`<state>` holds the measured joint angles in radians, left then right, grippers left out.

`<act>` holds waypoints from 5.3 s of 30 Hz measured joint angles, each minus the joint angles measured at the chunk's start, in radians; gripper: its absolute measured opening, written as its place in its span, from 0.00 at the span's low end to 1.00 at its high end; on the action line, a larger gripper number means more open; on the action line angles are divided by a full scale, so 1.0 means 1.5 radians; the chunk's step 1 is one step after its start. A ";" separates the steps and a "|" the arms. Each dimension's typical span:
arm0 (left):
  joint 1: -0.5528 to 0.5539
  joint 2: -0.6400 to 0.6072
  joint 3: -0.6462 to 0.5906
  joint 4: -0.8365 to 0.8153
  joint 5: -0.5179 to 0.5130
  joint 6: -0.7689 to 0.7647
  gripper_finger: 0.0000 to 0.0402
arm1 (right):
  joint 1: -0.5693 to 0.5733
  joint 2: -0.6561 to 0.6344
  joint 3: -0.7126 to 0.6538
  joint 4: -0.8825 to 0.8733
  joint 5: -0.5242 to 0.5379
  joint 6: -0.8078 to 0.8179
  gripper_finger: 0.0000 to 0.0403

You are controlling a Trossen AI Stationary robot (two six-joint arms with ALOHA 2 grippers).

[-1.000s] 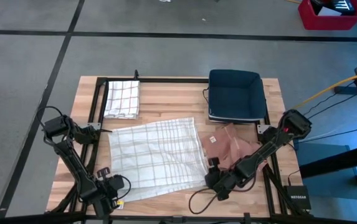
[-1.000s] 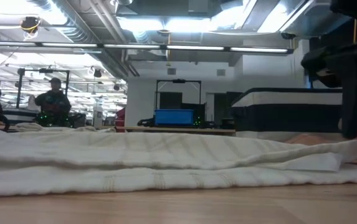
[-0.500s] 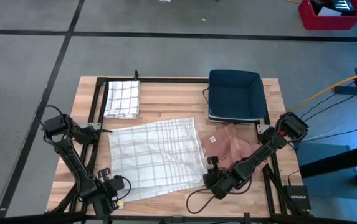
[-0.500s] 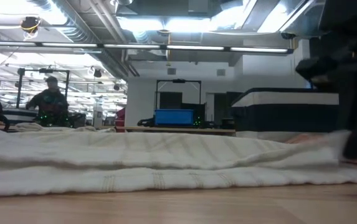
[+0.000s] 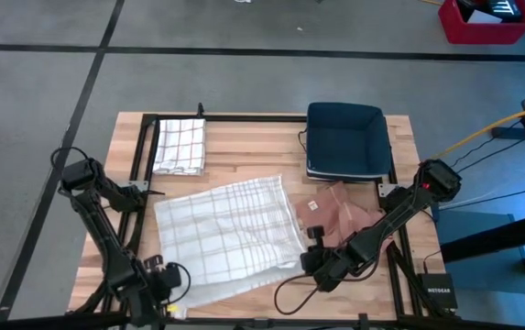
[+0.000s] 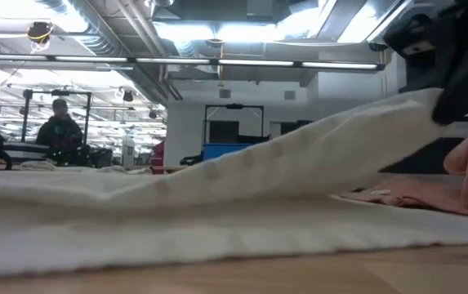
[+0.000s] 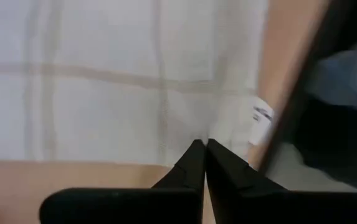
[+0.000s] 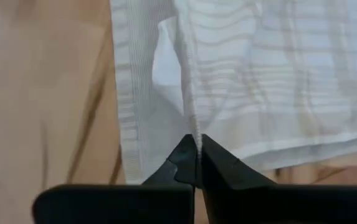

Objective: Fold towel
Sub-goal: Fold the white towel on the table

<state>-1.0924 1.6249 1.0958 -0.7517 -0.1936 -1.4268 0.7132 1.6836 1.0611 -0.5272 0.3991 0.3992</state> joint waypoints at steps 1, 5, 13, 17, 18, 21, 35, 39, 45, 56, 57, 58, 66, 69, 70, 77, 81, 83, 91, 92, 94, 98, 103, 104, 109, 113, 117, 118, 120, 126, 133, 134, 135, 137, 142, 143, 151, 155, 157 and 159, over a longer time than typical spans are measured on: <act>0.000 0.000 0.001 0.022 0.000 0.007 0.00 | 0.000 0.000 0.001 -0.001 -0.011 0.000 0.02; -0.001 0.014 0.001 0.106 -0.021 0.014 0.00 | 0.001 0.001 0.001 -0.005 -0.035 0.011 0.02; -0.003 0.060 0.000 0.215 -0.028 0.016 0.00 | 0.001 0.001 0.000 -0.015 -0.095 0.045 0.01; -0.005 0.060 0.000 0.268 -0.039 0.034 0.00 | 0.018 0.000 0.006 -0.016 -0.129 0.054 0.01; -0.005 0.060 0.000 0.282 -0.045 0.046 0.00 | 0.024 0.000 0.009 -0.015 -0.130 0.048 0.01; -0.005 0.059 0.001 0.284 -0.060 0.062 0.00 | 0.040 -0.001 0.009 -0.023 -0.121 0.052 0.01; -0.004 0.096 -0.006 0.227 -0.069 0.014 0.02 | 0.044 -0.001 0.002 -0.024 -0.103 0.112 0.11; 0.005 0.095 -0.006 0.214 -0.060 0.011 0.12 | 0.043 -0.001 0.002 -0.024 -0.097 0.118 0.23; 0.034 0.064 -0.006 0.149 0.108 0.053 0.32 | 0.039 -0.004 0.048 -0.132 -0.156 0.113 0.41; 0.040 -0.054 -0.006 -0.041 -0.224 0.084 0.36 | -0.064 -0.005 0.063 -0.062 -0.008 -0.013 0.49; 0.042 -0.053 -0.006 -0.075 -0.252 0.073 0.36 | -0.085 -0.005 0.042 -0.019 -0.010 -0.028 0.49; 0.045 -0.052 -0.010 -0.105 -0.275 0.054 0.36 | -0.106 -0.005 0.020 0.028 -0.013 -0.042 0.49; 0.074 -0.049 -0.155 -0.052 -0.281 -0.093 0.35 | -0.277 0.011 -0.132 0.303 -0.120 -0.113 0.49; 0.098 -0.049 -0.207 0.003 -0.246 -0.089 0.35 | -0.317 0.011 -0.170 0.339 -0.133 -0.140 0.49; 0.109 -0.049 -0.224 0.008 -0.231 -0.088 0.35 | -0.328 0.011 -0.179 0.348 -0.133 -0.146 0.49; 0.211 -0.052 -0.293 -0.074 -0.213 -0.099 0.35 | -0.386 0.020 -0.208 0.338 -0.121 -0.060 0.49; 0.289 -0.050 -0.312 -0.136 -0.261 -0.078 0.35 | -0.384 0.026 -0.205 0.309 -0.109 -0.002 0.49; 0.327 -0.049 -0.317 -0.139 -0.291 -0.051 0.35 | -0.383 0.028 -0.204 0.301 -0.101 0.021 0.49; 0.403 -0.057 -0.271 -0.120 -0.304 0.200 0.35 | -0.385 -0.023 -0.163 0.211 -0.078 -0.001 0.49; 0.403 -0.065 -0.256 -0.118 -0.297 0.235 0.35 | -0.385 -0.040 -0.150 0.192 -0.076 -0.010 0.49; 0.396 -0.089 -0.232 -0.108 -0.278 0.301 0.35 | -0.385 -0.073 -0.133 0.150 -0.086 -0.033 0.49; 0.373 -0.153 -0.216 -0.051 -0.225 0.387 0.35 | -0.384 -0.112 -0.128 0.147 -0.189 -0.047 0.49; 0.332 -0.218 -0.216 0.012 -0.157 0.407 0.35 | -0.339 -0.108 -0.127 0.192 -0.277 -0.038 0.49; 0.322 -0.224 -0.216 0.023 -0.143 0.403 0.35 | -0.325 -0.105 -0.127 0.210 -0.275 -0.029 0.49; 0.274 -0.220 -0.216 0.094 -0.075 0.398 0.35 | -0.250 -0.099 -0.126 0.269 -0.198 -0.024 0.49; 0.238 -0.187 -0.212 0.119 0.009 0.352 0.35 | -0.195 -0.090 -0.126 0.316 -0.110 -0.004 0.49; 0.190 -0.145 -0.174 0.077 0.102 0.265 0.34 | -0.148 -0.074 -0.126 0.330 -0.079 0.044 0.49; 0.175 -0.136 -0.159 0.054 0.117 0.247 0.34 | -0.137 -0.070 -0.126 0.332 -0.070 0.053 0.49; 0.142 -0.124 -0.118 -0.010 0.127 0.204 0.32 | -0.121 -0.059 -0.126 0.342 -0.058 0.077 0.49; 0.032 -0.115 -0.053 -0.121 0.060 0.063 0.27 | -0.085 -0.024 -0.126 0.425 0.006 0.103 0.49; -0.058 -0.070 -0.085 -0.115 -0.042 -0.039 0.23 | -0.059 0.042 -0.126 0.573 0.077 0.081 0.49; -0.062 -0.062 -0.089 -0.115 -0.048 -0.043 0.23 | -0.059 0.045 -0.126 0.575 0.072 0.080 0.49; -0.063 -0.053 -0.094 -0.115 -0.053 -0.045 0.23 | -0.055 0.045 -0.126 0.573 0.069 0.081 0.49; -0.063 -0.035 -0.096 -0.119 -0.058 -0.050 0.23 | -0.055 0.045 -0.126 0.573 0.070 0.084 0.49; -0.062 0.003 -0.096 -0.097 -0.058 -0.015 0.23 | -0.056 0.045 -0.126 0.580 0.071 0.081 0.49; -0.062 0.009 -0.096 -0.097 -0.059 -0.003 0.23 | -0.056 0.045 -0.126 0.577 0.071 0.081 0.49; -0.032 0.054 -0.096 -0.104 -0.068 0.061 0.21 | -0.056 0.045 -0.126 0.574 0.076 0.076 0.49; -0.011 0.057 -0.096 -0.103 -0.090 0.049 0.07 | -0.057 0.045 -0.126 0.580 0.057 0.082 0.49; -0.004 0.057 -0.095 -0.101 -0.122 0.030 0.02 | -0.058 0.034 -0.126 0.563 0.006 0.068 0.49; -0.004 0.057 -0.095 -0.099 -0.156 0.013 0.03 | -0.057 0.014 -0.110 0.505 -0.045 0.080 0.49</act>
<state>-1.0986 1.7107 0.9527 -0.9009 -0.4272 -1.4080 0.6269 1.7049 0.8955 0.2306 0.3320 0.5189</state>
